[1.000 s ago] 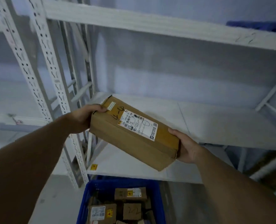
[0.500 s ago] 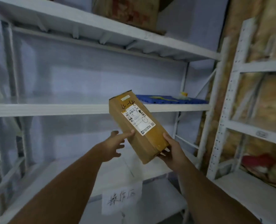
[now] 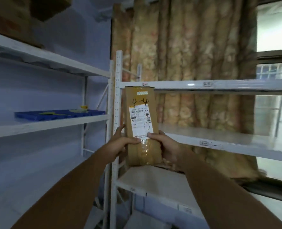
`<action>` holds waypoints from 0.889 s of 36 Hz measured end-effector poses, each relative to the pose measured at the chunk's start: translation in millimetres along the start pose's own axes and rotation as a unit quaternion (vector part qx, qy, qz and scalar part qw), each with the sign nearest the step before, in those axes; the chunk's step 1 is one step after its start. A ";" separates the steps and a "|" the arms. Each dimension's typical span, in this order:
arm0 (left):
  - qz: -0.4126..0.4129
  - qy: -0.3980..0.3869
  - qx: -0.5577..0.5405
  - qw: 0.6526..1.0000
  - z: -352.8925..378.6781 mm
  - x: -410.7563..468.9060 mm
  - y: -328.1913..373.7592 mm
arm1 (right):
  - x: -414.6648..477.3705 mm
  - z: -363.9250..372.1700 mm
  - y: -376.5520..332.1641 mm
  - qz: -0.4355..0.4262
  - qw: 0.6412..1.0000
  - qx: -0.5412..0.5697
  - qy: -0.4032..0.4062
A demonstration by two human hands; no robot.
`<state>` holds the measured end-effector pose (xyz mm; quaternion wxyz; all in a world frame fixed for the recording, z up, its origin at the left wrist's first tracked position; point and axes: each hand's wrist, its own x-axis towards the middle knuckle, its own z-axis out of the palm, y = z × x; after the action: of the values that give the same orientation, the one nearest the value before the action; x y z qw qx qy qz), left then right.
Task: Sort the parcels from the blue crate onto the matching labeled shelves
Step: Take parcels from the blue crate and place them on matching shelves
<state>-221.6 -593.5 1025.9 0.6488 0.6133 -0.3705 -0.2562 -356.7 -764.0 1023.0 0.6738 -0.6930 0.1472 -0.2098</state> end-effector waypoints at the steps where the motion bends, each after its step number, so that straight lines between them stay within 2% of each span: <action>1: 0.001 -0.017 -0.005 1.000 20.6 -1.6 1.6 | -16.5 -15.4 -7.3 -0.005 0.999 -0.026 0.025; 6: -0.004 -0.075 -0.006 0.997 111.1 -11.4 6.5 | -94.9 -94.5 -19.4 -0.015 0.991 -0.078 0.107; 15: -0.028 -0.164 0.026 0.986 255.0 -38.5 20.6 | -216.8 -201.0 -27.1 -0.022 0.981 -0.054 0.187; 23: -0.012 -0.218 0.033 0.975 325.7 -53.0 44.7 | -278.7 -245.1 -38.2 -0.022 0.968 -0.052 0.245; 28: -0.004 -0.243 0.032 0.969 354.3 -53.8 45.1 | -305.9 -257.2 -43.5 -0.042 0.959 -0.064 0.272; 32: 0.000 -0.267 0.049 0.962 367.5 -58.1 41.5 | -321.7 -265.6 -40.0 -0.024 0.960 -0.041 0.277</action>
<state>-553.3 -765.6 1047.3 0.4951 0.5541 -0.5423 -0.3921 -769.2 -837.1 1034.2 0.5724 -0.6384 0.3194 -0.4033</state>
